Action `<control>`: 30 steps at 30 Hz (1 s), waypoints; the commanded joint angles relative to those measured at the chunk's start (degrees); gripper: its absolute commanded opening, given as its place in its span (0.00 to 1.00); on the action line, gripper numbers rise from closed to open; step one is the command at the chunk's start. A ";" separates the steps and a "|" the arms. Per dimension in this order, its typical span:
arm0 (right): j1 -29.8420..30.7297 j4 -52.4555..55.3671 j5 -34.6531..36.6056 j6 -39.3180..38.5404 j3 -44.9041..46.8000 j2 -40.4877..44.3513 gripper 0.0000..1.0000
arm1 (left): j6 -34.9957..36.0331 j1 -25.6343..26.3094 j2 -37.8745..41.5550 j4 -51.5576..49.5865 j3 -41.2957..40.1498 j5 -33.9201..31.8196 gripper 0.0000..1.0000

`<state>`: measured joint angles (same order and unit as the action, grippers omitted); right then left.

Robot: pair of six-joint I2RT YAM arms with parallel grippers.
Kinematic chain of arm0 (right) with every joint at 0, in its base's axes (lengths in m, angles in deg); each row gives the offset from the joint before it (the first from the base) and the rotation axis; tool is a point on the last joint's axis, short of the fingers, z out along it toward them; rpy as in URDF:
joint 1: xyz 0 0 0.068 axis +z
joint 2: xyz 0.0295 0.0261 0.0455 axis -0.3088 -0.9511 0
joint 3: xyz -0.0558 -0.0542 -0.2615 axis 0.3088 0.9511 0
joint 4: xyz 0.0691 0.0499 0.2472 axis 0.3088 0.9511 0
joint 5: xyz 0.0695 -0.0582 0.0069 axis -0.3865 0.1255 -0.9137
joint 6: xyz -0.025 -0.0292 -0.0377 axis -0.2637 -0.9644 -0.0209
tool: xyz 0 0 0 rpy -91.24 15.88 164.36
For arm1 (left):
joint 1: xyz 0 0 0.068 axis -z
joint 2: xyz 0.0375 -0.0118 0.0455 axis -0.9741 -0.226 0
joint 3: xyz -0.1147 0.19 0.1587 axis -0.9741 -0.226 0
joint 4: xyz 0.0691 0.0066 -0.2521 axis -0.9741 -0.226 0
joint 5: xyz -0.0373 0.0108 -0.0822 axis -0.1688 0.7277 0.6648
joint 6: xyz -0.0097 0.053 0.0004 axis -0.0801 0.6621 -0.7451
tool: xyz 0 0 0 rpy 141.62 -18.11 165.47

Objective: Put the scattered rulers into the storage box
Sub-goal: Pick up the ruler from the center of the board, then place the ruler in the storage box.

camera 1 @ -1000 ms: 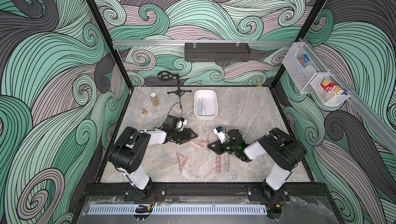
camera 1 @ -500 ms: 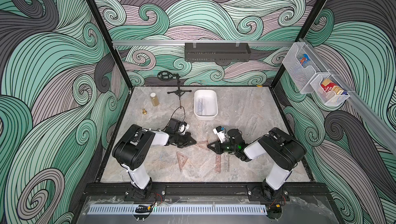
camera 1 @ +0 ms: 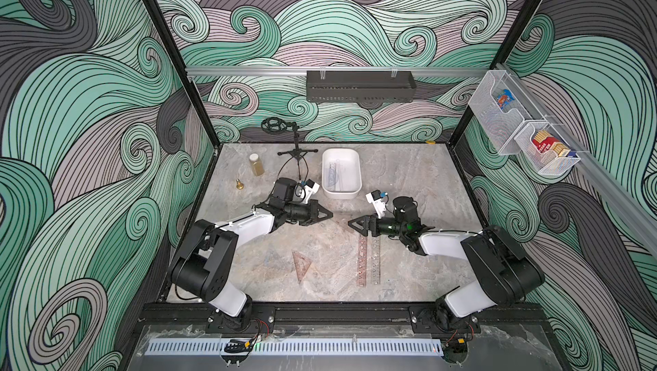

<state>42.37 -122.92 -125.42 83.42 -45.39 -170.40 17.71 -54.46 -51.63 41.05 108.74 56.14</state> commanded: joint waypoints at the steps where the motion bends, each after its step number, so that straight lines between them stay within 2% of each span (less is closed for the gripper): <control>1: -0.47 -7.17 -7.06 6.98 0.51 -0.48 0.78 | -5.51 -0.43 1.12 6.95 -0.85 4.64 0.00; 4: -0.50 -16.29 -9.74 13.51 1.24 -1.57 0.70 | -5.69 -0.46 1.49 7.41 -1.11 4.90 0.00; 7: -0.56 -21.20 -10.77 17.15 1.06 -1.95 0.57 | -5.61 -0.50 1.50 7.62 -1.71 4.87 0.00; 13: -1.13 -17.75 -9.91 15.46 -1.41 -1.21 0.16 | -5.56 -0.25 1.39 8.54 -1.88 4.23 0.00; 14: -1.33 -13.01 -8.47 12.70 -2.56 -1.11 0.12 | -5.09 -0.31 1.40 8.07 -1.52 3.92 0.06; 17: -2.15 -1.21 -3.29 5.07 -9.42 -3.17 0.05 | -0.62 -0.55 1.07 3.27 1.07 1.45 0.51; 19: -3.20 3.77 2.09 1.63 -15.23 -5.96 0.00 | 3.08 -0.74 0.07 -1.94 3.70 -2.14 0.71; 20: -3.76 5.68 6.02 0.25 -18.75 -7.90 0.00 | 4.01 -0.75 -0.42 -3.21 4.77 -3.61 0.75; 22: -3.99 7.50 12.75 -1.54 -25.25 -12.40 0.00 | 5.16 -0.70 -1.13 -4.94 6.34 -5.67 0.77; 27: -3.09 8.54 26.04 -2.17 -39.58 -23.61 0.00 | 10.00 -0.93 -1.16 -10.55 6.73 -11.91 0.77; 30: -1.88 9.02 32.73 -3.29 -45.19 -27.67 0.00 | 10.43 -1.21 -2.17 -11.28 6.85 -11.72 0.77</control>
<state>39.22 -116.49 -103.28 82.86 -87.14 -195.84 24.68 -55.07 -52.57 33.68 114.79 46.96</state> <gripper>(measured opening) 0.057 0.772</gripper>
